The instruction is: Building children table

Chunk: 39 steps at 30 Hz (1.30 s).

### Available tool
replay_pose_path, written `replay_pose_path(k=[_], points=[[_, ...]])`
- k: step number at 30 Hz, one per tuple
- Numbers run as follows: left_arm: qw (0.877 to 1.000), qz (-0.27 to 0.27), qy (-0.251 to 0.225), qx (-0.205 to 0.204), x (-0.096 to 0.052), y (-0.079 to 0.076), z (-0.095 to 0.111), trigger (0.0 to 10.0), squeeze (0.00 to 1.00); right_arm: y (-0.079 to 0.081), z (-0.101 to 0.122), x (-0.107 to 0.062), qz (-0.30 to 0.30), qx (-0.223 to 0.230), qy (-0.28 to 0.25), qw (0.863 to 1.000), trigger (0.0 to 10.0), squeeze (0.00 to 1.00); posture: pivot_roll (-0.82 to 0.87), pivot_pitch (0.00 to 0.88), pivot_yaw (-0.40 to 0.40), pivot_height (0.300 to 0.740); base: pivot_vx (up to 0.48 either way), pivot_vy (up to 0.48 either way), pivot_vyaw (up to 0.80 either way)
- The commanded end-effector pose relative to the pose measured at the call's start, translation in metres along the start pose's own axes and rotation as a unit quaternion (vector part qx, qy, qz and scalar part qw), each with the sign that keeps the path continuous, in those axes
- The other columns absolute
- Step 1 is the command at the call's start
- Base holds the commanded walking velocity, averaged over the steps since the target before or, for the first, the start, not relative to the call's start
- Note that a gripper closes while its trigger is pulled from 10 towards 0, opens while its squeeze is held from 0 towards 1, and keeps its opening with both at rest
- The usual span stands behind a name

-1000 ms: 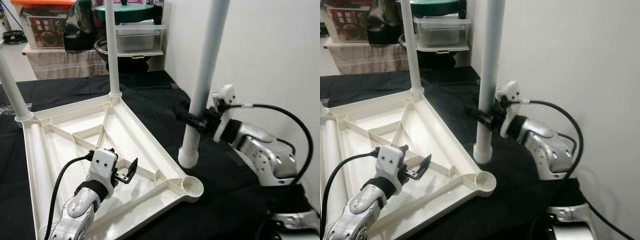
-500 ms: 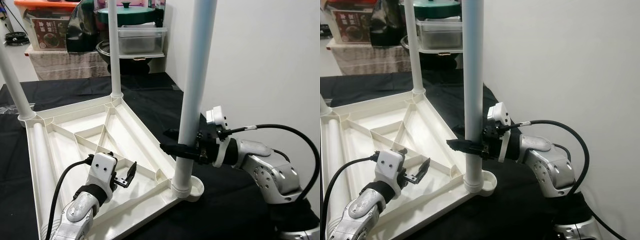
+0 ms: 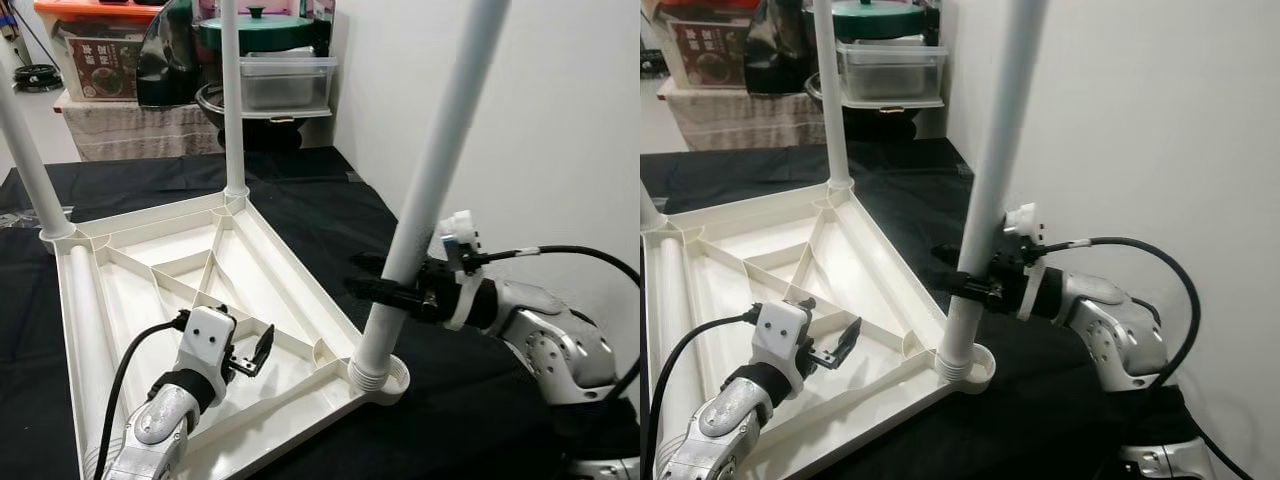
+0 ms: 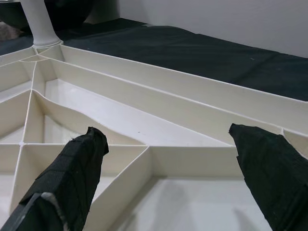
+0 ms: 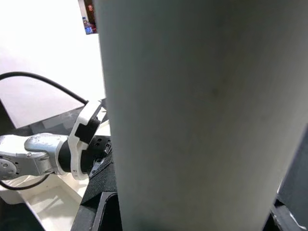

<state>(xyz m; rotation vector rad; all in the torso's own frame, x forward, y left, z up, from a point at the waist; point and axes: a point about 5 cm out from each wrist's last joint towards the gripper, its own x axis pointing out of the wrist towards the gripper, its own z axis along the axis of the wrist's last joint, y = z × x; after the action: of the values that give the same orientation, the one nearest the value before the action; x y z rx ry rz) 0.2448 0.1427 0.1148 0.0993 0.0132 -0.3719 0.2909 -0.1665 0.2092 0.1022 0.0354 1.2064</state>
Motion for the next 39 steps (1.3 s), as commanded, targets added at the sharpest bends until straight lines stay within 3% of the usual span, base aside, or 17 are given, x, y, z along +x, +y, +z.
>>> replay_pose_path(k=[1, 17, 24, 33, 36, 39], points=[[1.000, -0.004, 0.004, 0.004, 0.001, 0.000, -0.002, 10.0, 0.00, -0.002, -0.019, -0.008, -0.016, 0.037, 0.031, 0.999, 10.0, 0.00, -0.01, 0.000, -0.077, 0.740, 0.000, 0.000, 0.00], [1.000, -0.010, 0.006, 0.007, 0.003, 0.001, -0.003, 10.0, 0.00, -0.005, -0.032, -0.019, -0.035, 0.054, 0.042, 0.997, 10.0, 0.00, -0.01, 0.000, -0.068, 0.740, 0.000, 0.000, 0.00], [1.000, -0.013, 0.007, 0.010, 0.002, 0.003, -0.004, 10.0, 0.00, -0.012, -0.042, -0.024, -0.071, 0.059, 0.054, 0.994, 10.0, 0.00, 0.00, 0.000, -0.063, 0.740, 0.000, 0.000, 0.00], [1.000, -0.022, 0.008, 0.016, 0.003, 0.000, -0.003, 10.0, 0.00, -0.018, -0.056, -0.017, -0.114, 0.063, 0.067, 0.989, 10.0, 0.00, 0.01, 0.000, -0.057, 0.740, 0.000, 0.000, 0.00], [1.000, -0.021, 0.008, 0.019, 0.002, 0.002, -0.003, 10.0, 0.00, -0.015, -0.058, -0.016, -0.106, 0.057, 0.075, 0.990, 10.0, 0.00, 0.01, 0.000, -0.058, 0.740, 0.000, 0.000, 0.00], [1.000, -0.020, 0.009, 0.020, 0.001, 0.003, -0.003, 10.0, 0.00, -0.011, -0.062, -0.014, -0.115, 0.011, 0.099, 0.988, 10.0, 0.00, 0.01, 0.000, -0.056, 0.740, 0.000, 0.000, 0.00]])
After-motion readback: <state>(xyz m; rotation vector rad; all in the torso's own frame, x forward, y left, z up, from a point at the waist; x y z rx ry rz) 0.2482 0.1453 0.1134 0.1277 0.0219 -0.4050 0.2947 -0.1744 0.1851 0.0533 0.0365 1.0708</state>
